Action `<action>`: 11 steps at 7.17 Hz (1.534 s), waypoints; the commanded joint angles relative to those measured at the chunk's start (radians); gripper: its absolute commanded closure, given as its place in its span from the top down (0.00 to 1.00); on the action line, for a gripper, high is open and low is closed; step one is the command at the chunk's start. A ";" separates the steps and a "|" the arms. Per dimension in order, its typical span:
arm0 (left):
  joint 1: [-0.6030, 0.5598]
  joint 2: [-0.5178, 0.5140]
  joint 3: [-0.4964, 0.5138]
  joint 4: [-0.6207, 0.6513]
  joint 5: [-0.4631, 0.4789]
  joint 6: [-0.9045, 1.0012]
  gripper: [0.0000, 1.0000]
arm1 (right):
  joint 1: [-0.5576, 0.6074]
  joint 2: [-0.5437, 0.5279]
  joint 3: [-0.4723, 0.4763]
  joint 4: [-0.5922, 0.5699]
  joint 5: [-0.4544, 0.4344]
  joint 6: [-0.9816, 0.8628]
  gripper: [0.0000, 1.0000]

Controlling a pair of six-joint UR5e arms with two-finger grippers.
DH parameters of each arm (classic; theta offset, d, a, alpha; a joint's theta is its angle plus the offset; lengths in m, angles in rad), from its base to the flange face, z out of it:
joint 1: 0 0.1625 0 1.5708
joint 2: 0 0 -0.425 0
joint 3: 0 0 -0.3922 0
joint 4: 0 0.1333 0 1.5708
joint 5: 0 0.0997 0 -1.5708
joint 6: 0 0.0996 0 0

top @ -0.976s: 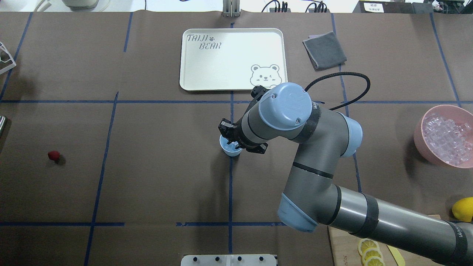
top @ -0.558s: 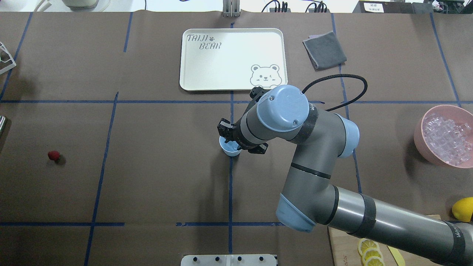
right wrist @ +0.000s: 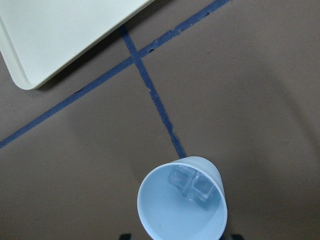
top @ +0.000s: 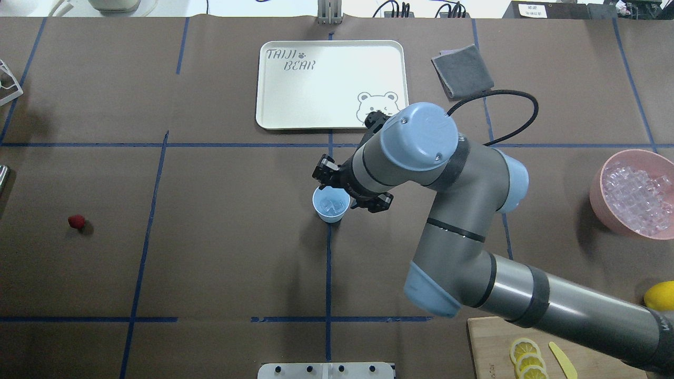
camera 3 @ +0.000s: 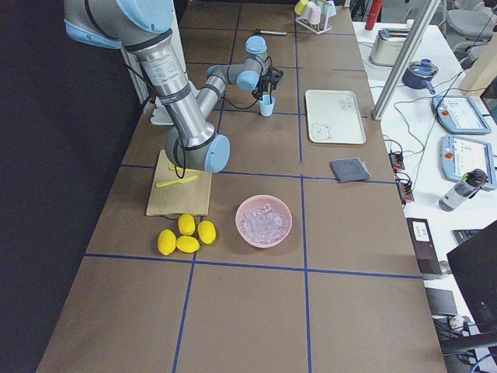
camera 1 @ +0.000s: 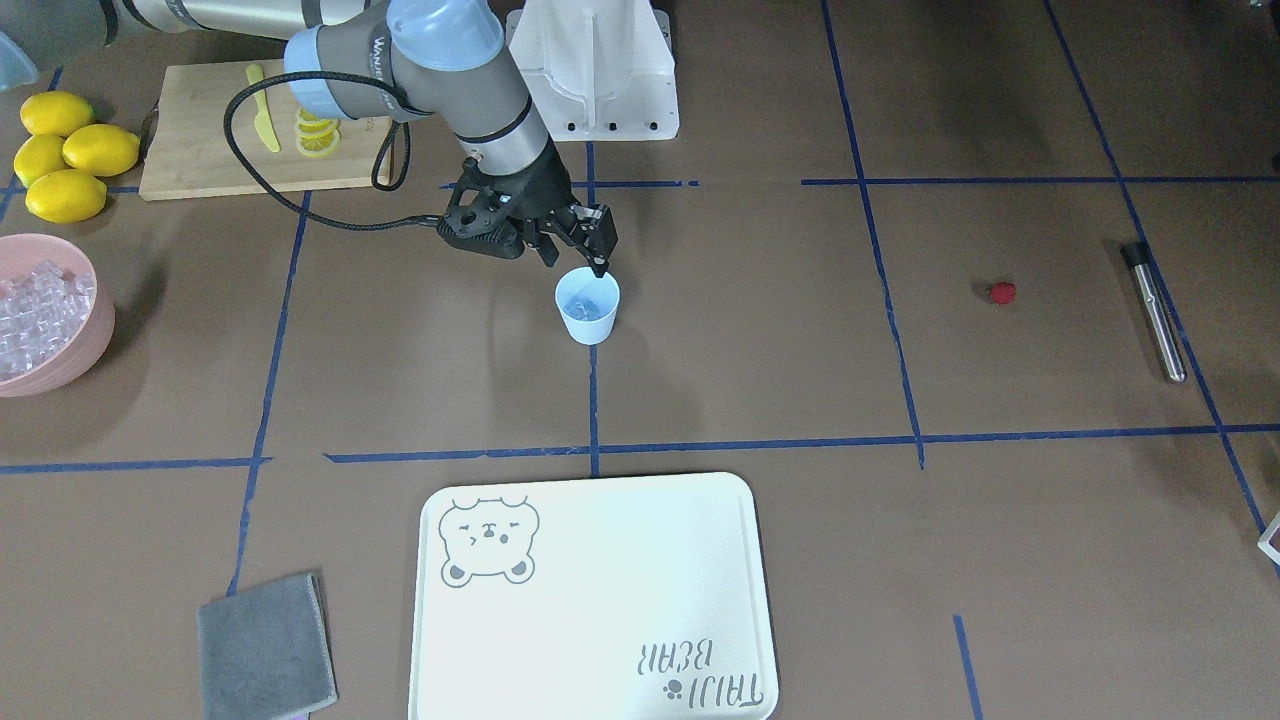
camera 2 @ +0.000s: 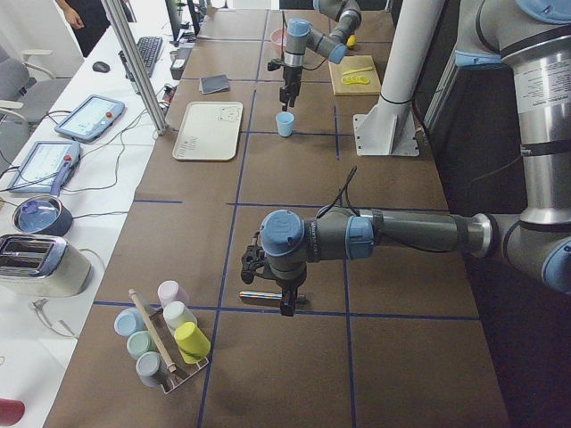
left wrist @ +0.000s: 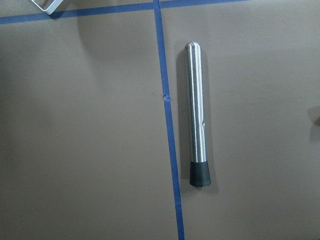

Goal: Mash ice and strawberries in cup
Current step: 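Withdraw the right gripper toward the bowl while the left gripper reaches the strawberry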

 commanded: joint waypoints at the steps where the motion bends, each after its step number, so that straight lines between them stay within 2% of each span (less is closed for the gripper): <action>1: 0.041 -0.006 0.001 -0.032 -0.104 -0.065 1.00 | 0.156 -0.188 0.165 -0.007 0.185 -0.144 1.00; 3: 0.174 -0.032 0.000 -0.227 -0.103 -0.331 1.00 | 0.299 -0.456 0.280 -0.007 0.291 -0.431 1.00; 5: 0.289 -0.032 0.003 -0.431 -0.092 -0.598 1.00 | 0.463 -0.621 0.292 -0.005 0.384 -0.738 1.00; 6: 0.343 -0.038 0.001 -0.463 -0.051 -0.680 1.00 | 0.520 -0.693 0.287 -0.007 0.394 -0.885 1.00; 8: 0.468 -0.063 0.004 -0.533 0.090 -0.846 1.00 | 0.610 -0.781 0.261 -0.008 0.396 -1.119 1.00; 9: 0.543 -0.101 0.018 -0.543 0.131 -0.937 1.00 | 0.647 -0.812 0.247 -0.008 0.396 -1.212 1.00; 11: 0.656 -0.136 0.030 -0.564 0.238 -1.038 1.00 | 0.701 -0.829 0.226 -0.010 0.396 -1.311 1.00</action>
